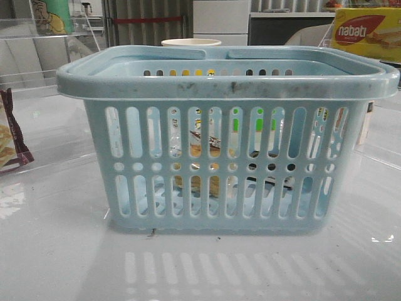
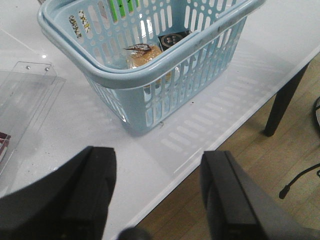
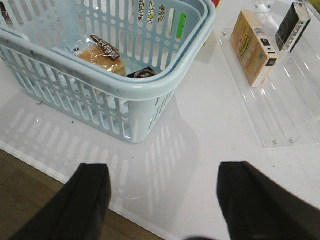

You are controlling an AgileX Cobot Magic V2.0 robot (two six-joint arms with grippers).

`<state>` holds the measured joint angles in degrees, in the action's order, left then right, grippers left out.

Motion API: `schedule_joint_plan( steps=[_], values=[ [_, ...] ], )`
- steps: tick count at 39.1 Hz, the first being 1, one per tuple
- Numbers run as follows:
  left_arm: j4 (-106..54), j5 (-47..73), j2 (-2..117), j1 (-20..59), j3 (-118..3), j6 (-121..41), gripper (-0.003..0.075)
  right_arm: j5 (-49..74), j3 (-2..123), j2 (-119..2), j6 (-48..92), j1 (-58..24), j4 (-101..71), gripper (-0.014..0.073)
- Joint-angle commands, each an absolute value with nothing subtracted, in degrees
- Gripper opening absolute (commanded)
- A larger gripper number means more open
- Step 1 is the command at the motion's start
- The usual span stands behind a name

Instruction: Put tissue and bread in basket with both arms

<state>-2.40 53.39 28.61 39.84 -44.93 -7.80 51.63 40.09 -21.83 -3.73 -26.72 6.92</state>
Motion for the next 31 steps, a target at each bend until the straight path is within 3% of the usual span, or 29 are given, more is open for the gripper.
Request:
schedule_joint_plan(
  steps=[1,10,14,21,25,28,31],
  values=[
    [-3.15,48.55,28.81,40.26,-46.42,-7.15,0.0434,47.84,41.48,-22.18,-3.5,-27.0,8.32,0.055],
    [-3.15,48.37,28.81,40.26,-46.42,-5.73,0.04,47.88,41.48,-22.18,-3.5,-27.0,8.48,0.055],
    [-3.15,48.37,28.81,40.26,-46.42,-5.73,0.0318,47.88,41.48,-22.18,-3.5,-27.0,8.48,0.055],
    [-3.15,48.37,28.81,40.26,-46.42,-5.73,0.0106,48.03,41.48,-22.18,-3.5,-27.0,8.54,0.055],
    [-3.15,48.3,28.81,40.26,-46.42,-5.73,0.0091,48.65,41.48,-22.18,-3.5,-27.0,8.54,0.0547],
    [-3.15,48.3,28.81,40.26,-46.42,-5.73,0.0091,49.49,41.48,-22.18,-3.5,-27.0,8.54,0.0483],
    [-3.15,48.3,28.81,40.26,-46.42,-5.73,0.0091,50.28,41.48,-22.18,-3.5,-27.0,8.54,0.0332]
  ],
)
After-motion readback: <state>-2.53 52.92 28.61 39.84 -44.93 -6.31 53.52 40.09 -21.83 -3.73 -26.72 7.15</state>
